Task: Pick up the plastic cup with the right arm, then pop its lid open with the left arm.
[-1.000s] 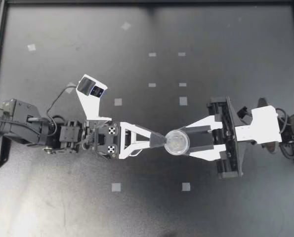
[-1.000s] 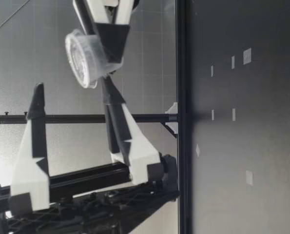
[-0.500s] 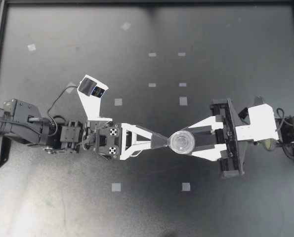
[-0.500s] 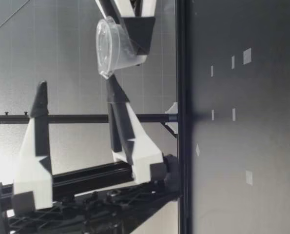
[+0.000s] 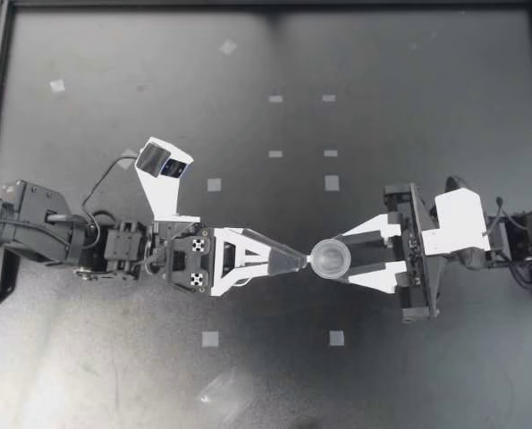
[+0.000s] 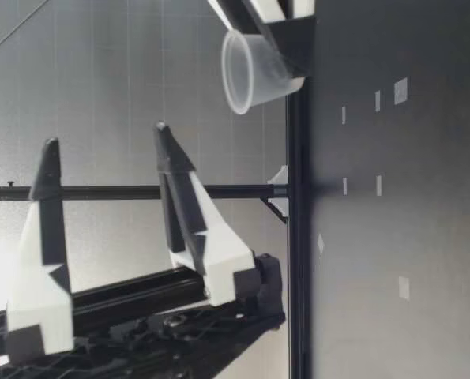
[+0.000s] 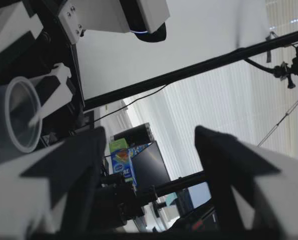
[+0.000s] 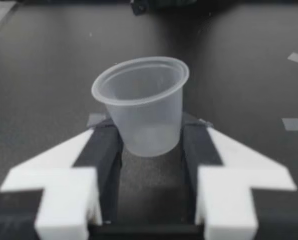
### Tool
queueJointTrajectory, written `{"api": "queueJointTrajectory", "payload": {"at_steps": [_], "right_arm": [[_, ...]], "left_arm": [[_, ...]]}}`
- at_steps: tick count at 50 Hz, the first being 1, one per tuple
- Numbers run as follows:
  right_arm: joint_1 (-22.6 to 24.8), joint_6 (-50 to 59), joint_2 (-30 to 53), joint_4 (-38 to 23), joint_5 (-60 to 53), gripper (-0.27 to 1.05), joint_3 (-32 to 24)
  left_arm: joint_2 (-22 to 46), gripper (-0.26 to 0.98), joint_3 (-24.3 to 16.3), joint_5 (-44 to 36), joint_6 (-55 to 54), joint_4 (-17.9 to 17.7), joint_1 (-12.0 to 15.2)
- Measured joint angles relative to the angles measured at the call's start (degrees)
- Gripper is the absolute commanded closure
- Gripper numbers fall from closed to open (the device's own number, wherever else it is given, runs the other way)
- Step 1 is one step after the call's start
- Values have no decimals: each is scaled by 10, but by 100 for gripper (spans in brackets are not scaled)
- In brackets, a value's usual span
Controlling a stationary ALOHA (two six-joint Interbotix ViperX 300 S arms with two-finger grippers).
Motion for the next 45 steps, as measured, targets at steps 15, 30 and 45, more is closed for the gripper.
{"api": "queueJointTrajectory", "payload": {"at_steps": [15, 30, 45], "right_arm": [[-1, 90, -33, 0, -8, 43, -4], [0, 192, -58, -5, -33, 43, -5], [1, 198, -56, -9, -37, 43, -6]], "left_arm": [[-15, 9, 24, 46, 166, 11, 1], [-88, 9, 40, 230, 558, 10, 0], [-67, 9, 48, 229, 609, -6, 0]]}}
